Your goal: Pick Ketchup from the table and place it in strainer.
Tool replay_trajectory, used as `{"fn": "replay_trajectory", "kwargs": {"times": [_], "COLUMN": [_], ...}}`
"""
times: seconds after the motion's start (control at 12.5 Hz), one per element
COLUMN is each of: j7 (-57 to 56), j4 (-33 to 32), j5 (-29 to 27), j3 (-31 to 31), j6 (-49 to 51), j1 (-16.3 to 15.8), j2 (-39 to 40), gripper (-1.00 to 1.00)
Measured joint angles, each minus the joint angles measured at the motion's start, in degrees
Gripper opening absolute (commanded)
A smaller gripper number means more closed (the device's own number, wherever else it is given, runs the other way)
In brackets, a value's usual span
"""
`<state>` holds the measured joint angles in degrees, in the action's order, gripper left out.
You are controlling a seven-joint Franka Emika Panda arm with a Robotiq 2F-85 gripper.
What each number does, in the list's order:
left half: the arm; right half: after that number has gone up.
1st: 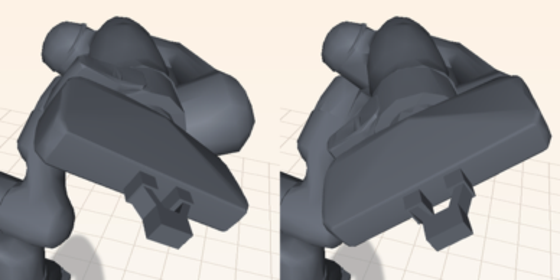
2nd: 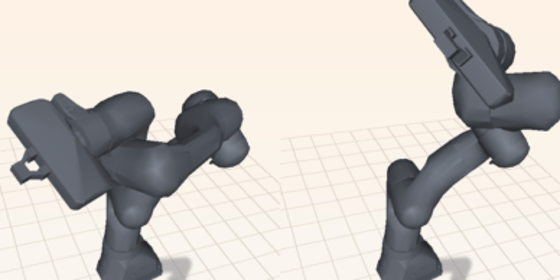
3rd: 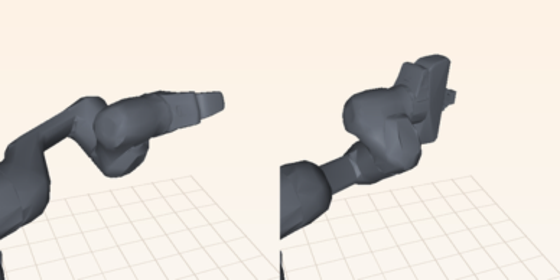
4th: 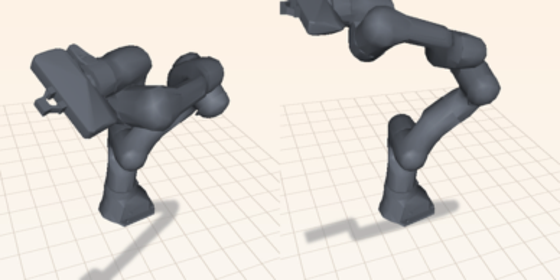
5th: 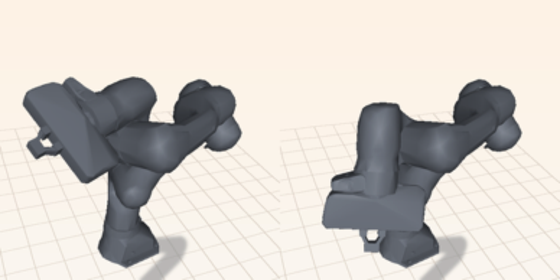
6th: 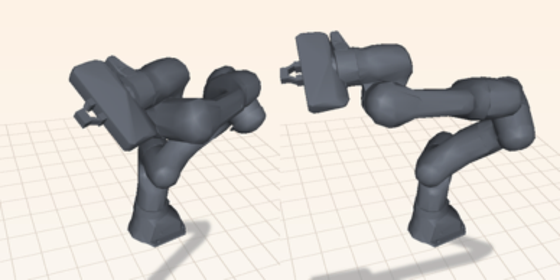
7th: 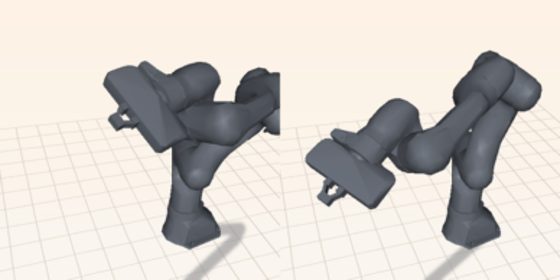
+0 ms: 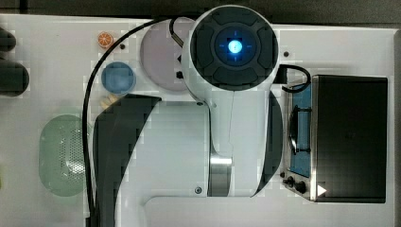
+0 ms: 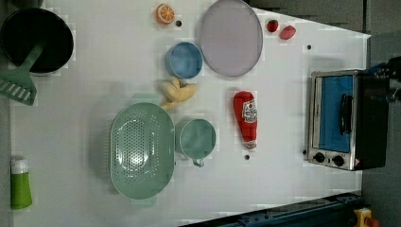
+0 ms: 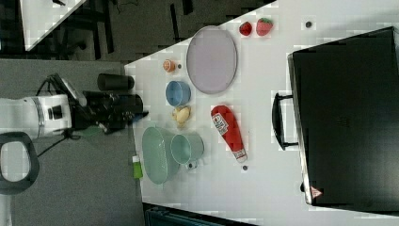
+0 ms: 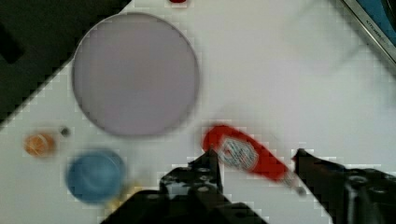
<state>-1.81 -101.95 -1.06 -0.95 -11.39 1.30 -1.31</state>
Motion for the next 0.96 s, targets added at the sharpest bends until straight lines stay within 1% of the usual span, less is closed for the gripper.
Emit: {"fn": "replay_trajectory", "kwargs": {"times": [0.16,0.24,0.4,0.48,0.64,0.96], "j7": [0.1,0.1,0.1,-0.1,-2.8,-16.2], "j4": [-5.5,-7.4,-8.3,-8.1,-9.0,-16.3], "j5": [-0.2,-0.3,-0.7,-0.8,-0.9,-0.6], "j3": [-2.4,-3.1,-3.2,-3.4,-3.5,-4.9], "j6": [9.1,10.4,9.6,8.4,4.6,-4.5], "j1": [3.1,4.4,5.3,5.7,5.7,6.1], "j2": [-5.8,-8.9,-12.6,-13.2,-12.5,-8.3], "gripper": [0.81,1.0,1.0,1.0,1.0,1.0]}}
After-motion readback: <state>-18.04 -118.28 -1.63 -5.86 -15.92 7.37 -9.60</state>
